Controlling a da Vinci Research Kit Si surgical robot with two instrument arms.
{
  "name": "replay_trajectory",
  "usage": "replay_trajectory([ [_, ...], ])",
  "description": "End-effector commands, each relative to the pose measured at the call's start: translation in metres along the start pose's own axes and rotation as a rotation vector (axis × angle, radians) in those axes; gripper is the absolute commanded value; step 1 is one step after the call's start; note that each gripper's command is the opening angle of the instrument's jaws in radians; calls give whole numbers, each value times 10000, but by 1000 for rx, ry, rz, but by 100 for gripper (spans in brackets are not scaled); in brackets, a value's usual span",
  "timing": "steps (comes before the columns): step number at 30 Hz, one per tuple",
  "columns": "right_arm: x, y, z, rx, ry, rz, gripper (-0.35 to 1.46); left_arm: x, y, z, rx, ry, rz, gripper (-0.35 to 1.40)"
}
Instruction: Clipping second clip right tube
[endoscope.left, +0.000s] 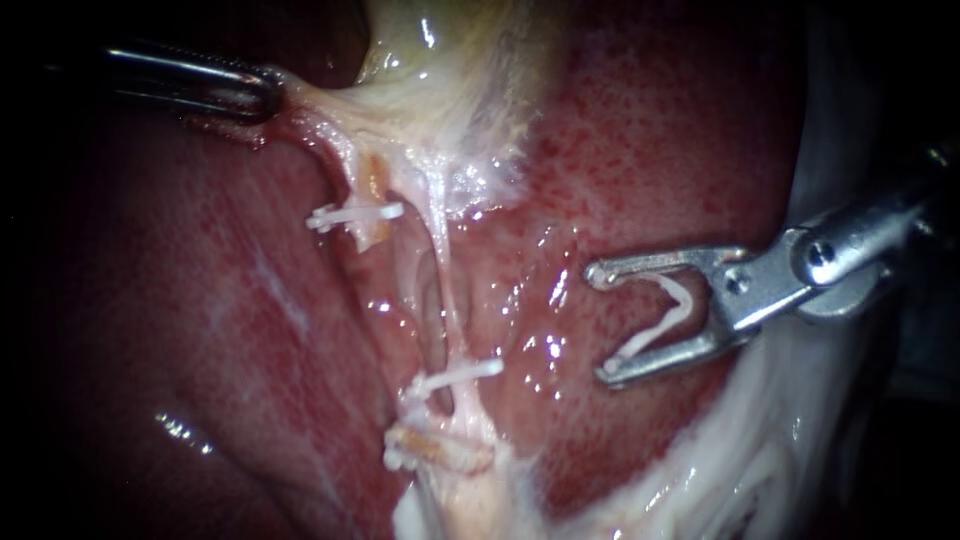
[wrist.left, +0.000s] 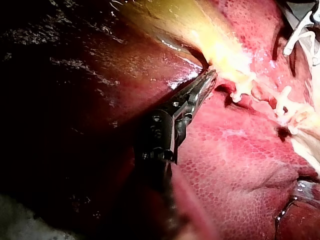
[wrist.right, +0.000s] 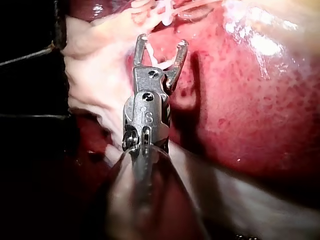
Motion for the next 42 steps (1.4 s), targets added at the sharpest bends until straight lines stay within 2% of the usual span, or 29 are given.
replay_trajectory([
  [1,0,1,5,3,7,27,49,-1,0,1,1,0,0,-35],
  [5,-5,6,31,12,18,113,49,-1,0,1,1,0,0,-35],
  [11,-15,16,63,19,23,179,49,-1,0,0,1,0,0,-35],
  [16,-25,29,88,13,27,224,49,-1,0,0,0,0,0,-35],
  [20,-33,37,102,40,43,263,49,-1,0,0,0,0,0,-35],
  [23,-36,41,111,61,60,289,49,-1,0,0,0,0,0,-35],
  [34,-34,47,132,204,176,396,50,-1,0,0,1,0,0,-35],
  [37,-32,46,133,234,198,409,50,-1,0,0,1,0,0,-35],
  [42,-25,37,134,291,239,423,50,-1,0,0,1,0,0,-35],
])
